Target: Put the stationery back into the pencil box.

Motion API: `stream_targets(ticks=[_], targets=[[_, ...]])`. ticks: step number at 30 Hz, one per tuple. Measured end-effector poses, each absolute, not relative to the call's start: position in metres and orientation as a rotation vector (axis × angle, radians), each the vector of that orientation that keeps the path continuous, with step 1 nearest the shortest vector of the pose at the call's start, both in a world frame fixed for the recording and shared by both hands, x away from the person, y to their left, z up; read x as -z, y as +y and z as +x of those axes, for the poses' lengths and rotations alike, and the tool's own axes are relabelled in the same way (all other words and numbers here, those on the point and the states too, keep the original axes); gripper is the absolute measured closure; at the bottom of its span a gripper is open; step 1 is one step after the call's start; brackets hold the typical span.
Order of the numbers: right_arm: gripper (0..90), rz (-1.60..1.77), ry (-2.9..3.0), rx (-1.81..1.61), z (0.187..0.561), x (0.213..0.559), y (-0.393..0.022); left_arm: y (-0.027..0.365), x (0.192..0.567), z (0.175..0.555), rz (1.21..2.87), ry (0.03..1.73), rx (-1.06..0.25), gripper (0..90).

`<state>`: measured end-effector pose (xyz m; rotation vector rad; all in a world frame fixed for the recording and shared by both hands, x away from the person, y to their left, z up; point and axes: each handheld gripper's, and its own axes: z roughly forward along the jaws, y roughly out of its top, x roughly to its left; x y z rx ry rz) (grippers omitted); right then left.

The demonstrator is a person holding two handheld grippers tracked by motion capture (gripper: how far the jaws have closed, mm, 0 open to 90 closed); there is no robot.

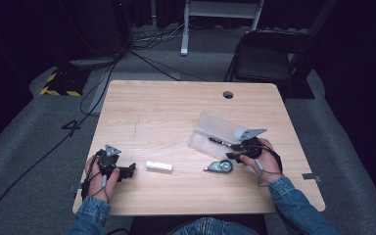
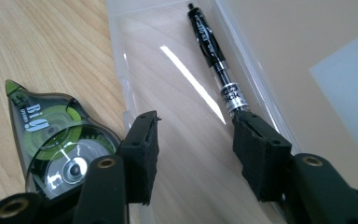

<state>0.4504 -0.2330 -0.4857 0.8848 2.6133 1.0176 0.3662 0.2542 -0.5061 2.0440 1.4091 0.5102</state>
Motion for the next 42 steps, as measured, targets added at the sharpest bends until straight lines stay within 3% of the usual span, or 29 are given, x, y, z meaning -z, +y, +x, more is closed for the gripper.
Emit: stream_targets(ticks=[6, 22, 31, 42], targets=[[44.9, 0.872, 2.605, -1.041, 0.448, 0.481, -0.232, 0.254, 0.506, 0.366, 2.043, 1.409, -0.51, 0.0], [42.9, 0.744, 2.663, -1.111, 0.422, 0.459, -0.216, 0.254, 0.506, 0.366, 2.043, 1.409, -0.51, 0.0], [41.3, 0.729, 2.737, -1.063, 0.411, 0.464, -0.201, 0.254, 0.506, 0.366, 2.043, 1.41, -0.51, 0.0], [33.1, 0.76, 2.778, -0.964, 0.407, 0.475, -0.19, 0.254, 0.506, 0.366, 2.044, 1.409, -0.51, 0.0]])
